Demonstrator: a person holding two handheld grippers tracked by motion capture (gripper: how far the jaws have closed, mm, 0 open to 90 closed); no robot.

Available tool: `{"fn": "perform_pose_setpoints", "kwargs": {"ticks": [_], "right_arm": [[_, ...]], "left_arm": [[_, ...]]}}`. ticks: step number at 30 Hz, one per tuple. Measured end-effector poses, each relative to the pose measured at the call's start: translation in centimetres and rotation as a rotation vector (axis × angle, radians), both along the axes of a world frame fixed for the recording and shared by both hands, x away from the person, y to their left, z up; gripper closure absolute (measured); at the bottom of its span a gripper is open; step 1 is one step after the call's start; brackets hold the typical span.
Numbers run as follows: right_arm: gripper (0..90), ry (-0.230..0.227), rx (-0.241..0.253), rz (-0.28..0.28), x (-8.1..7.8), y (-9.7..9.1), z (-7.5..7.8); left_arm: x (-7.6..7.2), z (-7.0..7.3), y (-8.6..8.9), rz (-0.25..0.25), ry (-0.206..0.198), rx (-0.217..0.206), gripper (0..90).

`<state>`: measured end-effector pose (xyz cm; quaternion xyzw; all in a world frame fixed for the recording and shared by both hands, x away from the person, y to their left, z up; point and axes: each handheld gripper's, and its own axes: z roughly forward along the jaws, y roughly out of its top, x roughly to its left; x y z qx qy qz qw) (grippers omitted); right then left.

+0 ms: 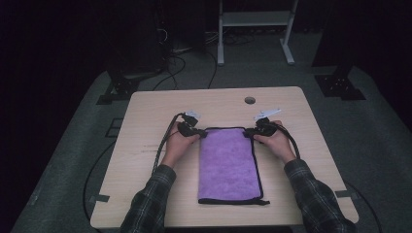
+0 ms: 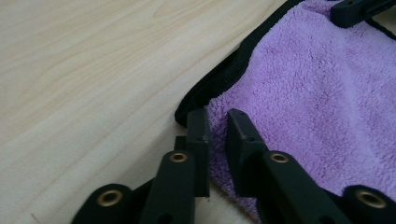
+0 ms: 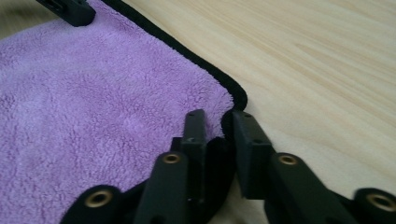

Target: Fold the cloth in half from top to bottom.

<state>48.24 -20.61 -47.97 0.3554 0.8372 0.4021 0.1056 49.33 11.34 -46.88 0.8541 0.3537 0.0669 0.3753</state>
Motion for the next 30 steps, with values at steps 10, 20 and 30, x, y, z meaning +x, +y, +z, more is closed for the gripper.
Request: {"fn": "perform_pose_setpoints", "kwargs": {"ticks": [10, 20, 30], "right_arm": [[80.2, -0.004, 0.024, -0.044, 0.4, 0.2, 1.0], [80.4, -0.107, 0.070, -0.070, 1.6, 0.3, 5.8], [80.3, -0.163, 0.112, -0.026, -0.5, -0.3, 7.7]], "left_arm": [[0.2, 1.3, 0.7, 0.028, -0.016, -0.027, 84.6], [1.0, 7.3, 1.1, 0.046, -0.155, -0.057, 84.6], [-1.4, 8.4, 1.9, -0.012, -0.169, -0.121, 84.6]]}}
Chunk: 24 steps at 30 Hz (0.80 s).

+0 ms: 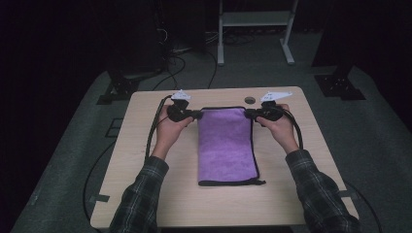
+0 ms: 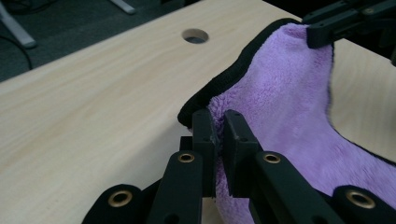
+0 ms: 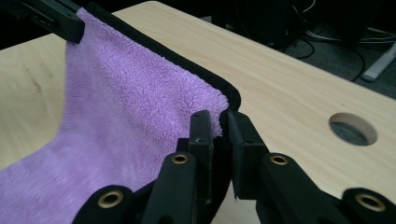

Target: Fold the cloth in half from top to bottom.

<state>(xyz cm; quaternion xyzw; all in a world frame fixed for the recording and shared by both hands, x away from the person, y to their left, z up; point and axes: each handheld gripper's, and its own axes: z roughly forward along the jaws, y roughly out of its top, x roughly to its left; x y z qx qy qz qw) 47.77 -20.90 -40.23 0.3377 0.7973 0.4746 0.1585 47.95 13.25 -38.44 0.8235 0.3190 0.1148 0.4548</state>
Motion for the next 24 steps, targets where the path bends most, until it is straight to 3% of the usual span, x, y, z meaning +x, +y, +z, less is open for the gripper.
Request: {"fn": "perform_pose_setpoints", "kwargs": {"ticks": [12, 24], "right_arm": [[80.2, 0.008, 0.017, 0.030, -3.0, -0.3, -2.2], [80.1, 0.014, -0.005, 0.074, -6.1, -0.2, -3.4]], "left_arm": [[-2.8, -2.4, 0.6, -0.045, 0.053, -0.047, 84.5], [-5.6, -3.7, 0.8, -0.082, 0.071, -0.042, 84.4]]}}
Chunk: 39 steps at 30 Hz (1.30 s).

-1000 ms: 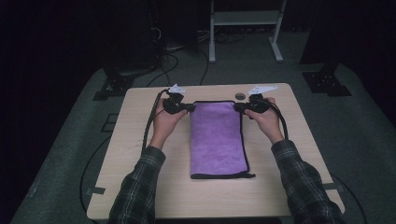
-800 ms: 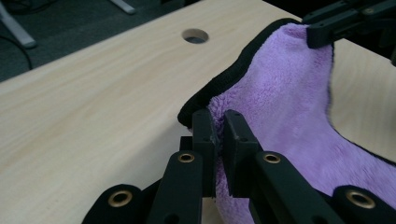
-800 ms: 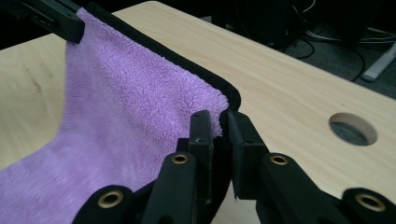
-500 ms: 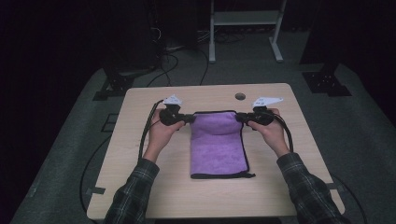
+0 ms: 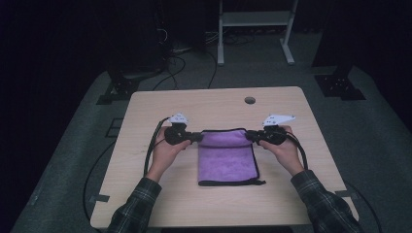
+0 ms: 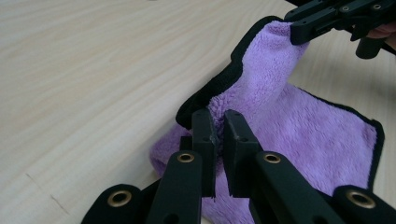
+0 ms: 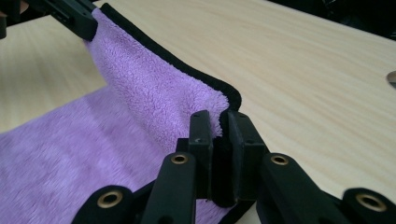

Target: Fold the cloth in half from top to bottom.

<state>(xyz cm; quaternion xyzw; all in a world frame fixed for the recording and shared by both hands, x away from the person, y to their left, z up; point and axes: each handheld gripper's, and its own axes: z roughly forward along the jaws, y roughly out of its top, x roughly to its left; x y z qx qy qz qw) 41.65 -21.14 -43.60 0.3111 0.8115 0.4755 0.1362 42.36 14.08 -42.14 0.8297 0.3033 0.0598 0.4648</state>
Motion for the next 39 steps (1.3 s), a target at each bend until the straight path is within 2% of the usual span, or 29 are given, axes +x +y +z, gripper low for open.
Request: {"fn": "perform_pose_setpoints", "kwargs": {"ticks": [8, 18, 25, 29, 31, 33, 36, 39], "right_arm": [[80.0, -0.007, -0.015, 0.033, -2.3, -0.1, 0.0], [80.0, 0.002, -0.009, 0.071, -5.5, -0.2, -0.3], [79.8, 0.025, -0.023, 0.097, -7.4, -0.2, -1.2], [78.0, 0.044, -0.044, 0.104, -8.0, -0.3, -1.9], [74.1, 0.041, -0.039, 0.107, -7.9, -0.4, -1.9], [70.6, 0.026, -0.013, 0.108, -7.8, -0.7, -1.4], [69.6, 0.015, 0.045, 0.099, -7.7, -1.2, -0.6], [70.9, -0.004, 0.066, 0.076, -7.3, -1.6, 0.0]], "left_arm": [[-2.4, -0.4, 0.1, -0.029, 0.019, 0.011, 84.5], [-5.0, -0.8, 0.2, -0.061, 0.041, 0.022, 84.5], [-6.5, -1.9, 0.0, -0.090, 0.079, 0.058, 84.3], [-6.8, -2.7, -0.2, -0.097, 0.087, 0.084, 81.4], [-6.9, -2.3, -0.2, -0.096, 0.074, 0.076, 77.2], [-6.9, -1.6, 0.0, -0.093, 0.049, 0.050, 72.6], [-6.9, -0.4, 0.3, -0.089, 0.015, 0.017, 71.7], [-6.4, 0.2, 0.5, -0.072, -0.005, 0.014, 73.2]]}}
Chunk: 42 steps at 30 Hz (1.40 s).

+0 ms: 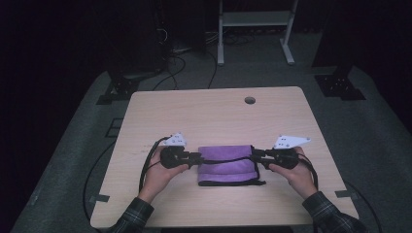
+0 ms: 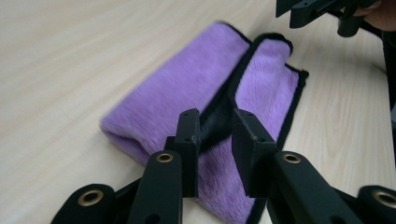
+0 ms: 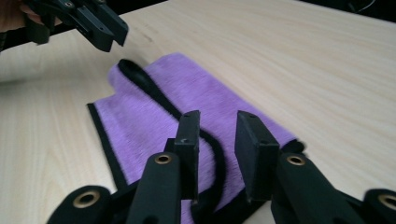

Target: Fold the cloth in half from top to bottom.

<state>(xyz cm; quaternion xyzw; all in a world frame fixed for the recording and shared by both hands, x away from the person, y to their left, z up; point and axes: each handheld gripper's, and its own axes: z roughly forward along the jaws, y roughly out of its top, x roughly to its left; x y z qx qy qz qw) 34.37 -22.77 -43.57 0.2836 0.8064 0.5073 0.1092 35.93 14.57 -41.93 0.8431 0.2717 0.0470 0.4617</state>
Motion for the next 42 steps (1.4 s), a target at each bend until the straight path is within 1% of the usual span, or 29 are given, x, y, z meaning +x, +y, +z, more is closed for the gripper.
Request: {"fn": "perform_pose_setpoints", "kwargs": {"ticks": [2, 3, 5, 6, 8, 10, 11, 12, 14, 15, 18, 22, 24, 26, 28, 29, 32, 35, 36, 38, 40, 41, 42], "right_arm": [[73.4, -0.008, -0.017, -0.020, 0.5, -0.1, 0.1], [74.6, -0.006, -0.027, -0.027, 0.9, 0.0, 0.0], [77.3, -0.001, -0.045, -0.036, 1.7, 0.2, -0.4], [78.0, 0.009, -0.049, -0.043, 2.1, 0.3, -0.7], [78.7, 0.022, -0.087, -0.037, 2.9, 0.7, -1.4], [79.1, 0.051, -0.103, -0.021, 3.4, 1.2, -2.2], [79.2, 0.059, -0.121, -0.015, 3.4, 1.5, -2.5], [79.4, 0.067, -0.140, -0.002, 3.4, 1.7, -2.9], [79.5, 0.076, -0.158, 0.021, 3.2, 2.0, -3.4], [79.5, 0.079, -0.160, 0.030, 3.0, 2.0, -3.4], [79.5, 0.084, -0.153, 0.056, 2.4, 1.9, -3.2], [79.4, 0.101, -0.147, 0.088, 1.2, 1.7, -3.1], [79.4, 0.103, -0.144, 0.102, 0.6, 1.6, -3.0], [79.2, 0.102, -0.134, 0.125, 0.0, 1.6, -2.7], [79.2, 0.102, -0.140, 0.147, -0.7, 1.7, -2.6], [79.1, 0.103, -0.149, 0.156, -1.1, 1.7, -2.6], [78.0, 0.093, -0.179, 0.180, -2.2, 1.8, -2.9], [75.9, 0.068, -0.214, 0.203, -3.1, 1.8, -2.9], [75.2, 0.058, -0.235, 0.207, -3.4, 1.9, -3.0], [73.6, 0.020, -0.281, 0.221, -3.8, 2.1, -3.4], [70.7, 0.005, -0.302, 0.229, -4.0, 2.3, -3.3], [68.7, 0.008, -0.305, 0.229, -4.0, 2.4, -3.3], [64.5, 0.011, -0.302, 0.232, -4.0, 2.4, -3.3]], "left_arm": [[0.7, -0.1, -0.1, 0.015, -0.003, 0.001, 74.8], [1.1, -0.3, -0.2, 0.023, 0.002, 0.002, 75.5], [2.0, -0.7, -0.5, 0.037, 0.006, 0.028, 76.3], [2.4, -1.0, -0.7, 0.047, 0.007, 0.035, 76.4], [3.0, -1.8, -1.0, 0.056, 0.018, 0.058, 76.7], [3.2, -2.5, -1.3, 0.049, 0.030, 0.080, 76.9], [3.1, -2.8, -1.5, 0.045, 0.034, 0.090, 76.8], [3.0, -3.0, -1.6, 0.034, 0.038, 0.104, 76.4], [2.5, -3.1, -1.8, 0.027, 0.035, 0.103, 76.0], [2.2, -3.1, -1.8, 0.017, 0.034, 0.109, 75.8], [1.3, -3.0, -1.7, 0.003, 0.042, 0.104, 74.7], [0.0, -2.9, -1.4, -0.020, 0.060, 0.084, 73.5], [-0.7, -2.8, -1.3, -0.038, 0.068, 0.077, 73.1], [-1.4, -2.9, -1.3, -0.057, 0.073, 0.078, 72.3], [-2.0, -3.1, -1.3, -0.073, 0.083, 0.087, 71.6], [-2.3, -3.2, -1.3, -0.077, 0.086, 0.097, 71.1], [-3.1, -3.6, -1.2, -0.084, 0.087, 0.108, 68.4], [-3.8, -3.7, -1.1, -0.086, 0.079, 0.116, 64.9], [-4.0, -3.9, -1.1, -0.089, 0.077, 0.130, 63.9], [-4.2, -4.3, -1.3, -0.092, 0.054, 0.163, 62.5], [-4.3, -4.3, -1.5, -0.094, 0.052, 0.170, 60.7], [-4.3, -4.2, -1.5, -0.096, 0.046, 0.177, 59.8], [-4.4, -4.1, -1.4, -0.095, 0.048, 0.177, 57.8]]}}
